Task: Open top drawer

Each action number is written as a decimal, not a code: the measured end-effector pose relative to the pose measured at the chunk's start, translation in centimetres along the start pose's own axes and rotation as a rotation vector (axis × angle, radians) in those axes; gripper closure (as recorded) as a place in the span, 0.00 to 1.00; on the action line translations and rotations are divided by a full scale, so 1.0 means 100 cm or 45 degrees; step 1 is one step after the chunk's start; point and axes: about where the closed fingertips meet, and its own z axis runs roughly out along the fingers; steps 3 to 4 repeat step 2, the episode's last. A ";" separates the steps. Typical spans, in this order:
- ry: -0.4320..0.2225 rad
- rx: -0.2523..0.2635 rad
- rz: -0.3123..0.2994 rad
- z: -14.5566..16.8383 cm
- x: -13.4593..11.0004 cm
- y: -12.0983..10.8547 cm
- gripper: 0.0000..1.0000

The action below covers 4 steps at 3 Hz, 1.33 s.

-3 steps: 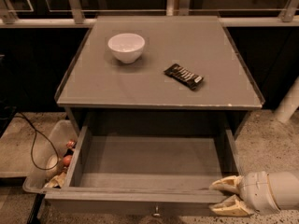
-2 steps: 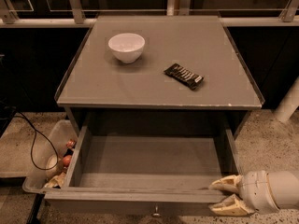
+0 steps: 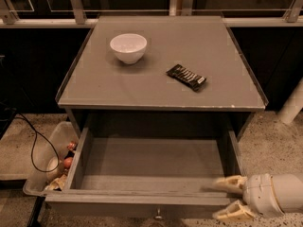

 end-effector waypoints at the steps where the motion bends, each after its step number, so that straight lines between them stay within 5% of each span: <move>1: 0.000 0.000 0.000 0.000 0.000 0.000 0.00; 4: 0.000 0.000 0.000 0.000 0.000 0.000 0.00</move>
Offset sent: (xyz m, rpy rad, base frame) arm 0.0000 0.0000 0.0000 0.0000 0.0000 0.0000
